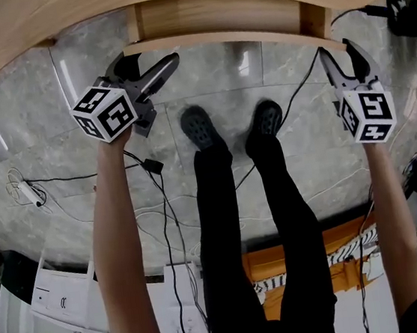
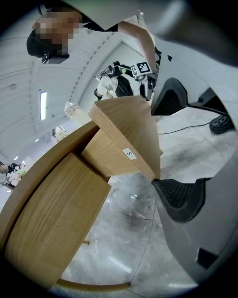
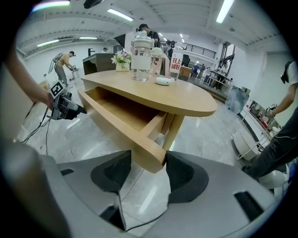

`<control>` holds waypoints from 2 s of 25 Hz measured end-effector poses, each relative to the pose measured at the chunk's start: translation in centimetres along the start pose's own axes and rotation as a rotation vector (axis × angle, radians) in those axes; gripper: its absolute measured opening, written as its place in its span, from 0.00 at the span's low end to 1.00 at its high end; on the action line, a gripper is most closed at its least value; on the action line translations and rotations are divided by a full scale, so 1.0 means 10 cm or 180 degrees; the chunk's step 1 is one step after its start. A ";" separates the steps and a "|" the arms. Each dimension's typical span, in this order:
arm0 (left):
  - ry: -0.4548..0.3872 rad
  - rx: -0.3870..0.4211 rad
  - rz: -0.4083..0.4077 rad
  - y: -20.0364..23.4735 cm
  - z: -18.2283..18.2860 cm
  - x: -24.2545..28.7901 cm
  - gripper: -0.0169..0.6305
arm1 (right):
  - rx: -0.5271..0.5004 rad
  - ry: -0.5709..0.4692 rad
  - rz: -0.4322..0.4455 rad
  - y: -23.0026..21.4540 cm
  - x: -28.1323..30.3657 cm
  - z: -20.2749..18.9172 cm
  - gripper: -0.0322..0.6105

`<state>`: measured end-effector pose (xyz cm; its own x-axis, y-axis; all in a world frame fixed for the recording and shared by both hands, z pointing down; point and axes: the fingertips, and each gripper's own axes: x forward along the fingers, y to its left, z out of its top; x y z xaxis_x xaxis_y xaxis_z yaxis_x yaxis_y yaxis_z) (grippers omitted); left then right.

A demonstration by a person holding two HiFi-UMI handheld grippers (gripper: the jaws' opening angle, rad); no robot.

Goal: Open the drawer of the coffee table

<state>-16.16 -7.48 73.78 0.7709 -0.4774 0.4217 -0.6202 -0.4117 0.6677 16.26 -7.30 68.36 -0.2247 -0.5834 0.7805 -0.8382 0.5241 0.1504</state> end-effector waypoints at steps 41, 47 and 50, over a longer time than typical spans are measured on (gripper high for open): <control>0.0040 -0.0214 0.0281 -0.03 -0.51 -0.16 0.68 | 0.0142 0.0204 0.0069 0.39 -0.21 -0.50 0.39; 0.0029 -0.0327 0.0406 -0.05 -0.59 -0.18 0.68 | 0.0106 0.0262 0.0138 0.43 -0.15 -0.45 0.42; 0.0096 -0.0360 0.0496 -0.07 -0.70 -0.24 0.68 | 0.0101 0.0285 0.0144 0.43 -0.17 -0.45 0.43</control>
<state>-16.61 -0.62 76.59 0.6719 -0.5043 0.5424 -0.7134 -0.2440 0.6569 15.31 -1.27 70.40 -0.2184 -0.5011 0.8374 -0.8439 0.5279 0.0958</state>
